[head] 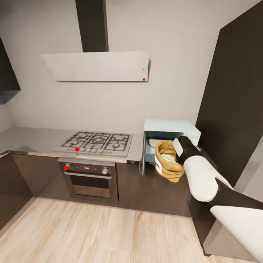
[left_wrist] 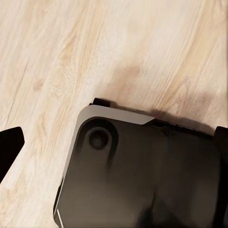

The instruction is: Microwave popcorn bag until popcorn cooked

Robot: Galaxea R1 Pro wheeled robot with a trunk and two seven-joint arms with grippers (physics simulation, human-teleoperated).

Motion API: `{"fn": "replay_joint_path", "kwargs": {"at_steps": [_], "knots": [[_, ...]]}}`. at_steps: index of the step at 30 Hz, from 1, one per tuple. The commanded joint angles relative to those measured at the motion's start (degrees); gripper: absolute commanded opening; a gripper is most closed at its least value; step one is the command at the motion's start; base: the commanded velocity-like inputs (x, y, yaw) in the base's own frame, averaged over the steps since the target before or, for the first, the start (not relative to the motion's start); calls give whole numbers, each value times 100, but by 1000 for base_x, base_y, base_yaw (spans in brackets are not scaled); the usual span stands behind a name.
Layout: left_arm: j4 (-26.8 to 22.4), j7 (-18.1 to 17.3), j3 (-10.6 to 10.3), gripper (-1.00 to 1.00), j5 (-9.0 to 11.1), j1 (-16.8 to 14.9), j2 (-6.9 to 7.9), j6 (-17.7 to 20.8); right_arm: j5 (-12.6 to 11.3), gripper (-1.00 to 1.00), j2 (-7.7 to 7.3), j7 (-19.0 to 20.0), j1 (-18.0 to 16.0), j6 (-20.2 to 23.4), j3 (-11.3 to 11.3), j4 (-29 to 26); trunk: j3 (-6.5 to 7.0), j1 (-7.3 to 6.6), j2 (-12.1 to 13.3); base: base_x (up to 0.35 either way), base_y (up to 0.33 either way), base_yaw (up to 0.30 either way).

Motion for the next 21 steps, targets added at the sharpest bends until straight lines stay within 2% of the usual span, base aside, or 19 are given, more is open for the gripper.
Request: {"fn": "replay_joint_path", "kwargs": {"at_steps": [1, 21], "knots": [[2, 1, 12, 100, 1, -2, -3, -18, 55, -100, 7, 19, -17, 33, -44, -12, -14, 4, -15, 38, -5, 0], [2, 1, 9, 100, 5, 4, -12, -21, 47, -100, 7, 108, -34, 35, -39, -8, -14, 4, -15, 17, 0, 0]]}}
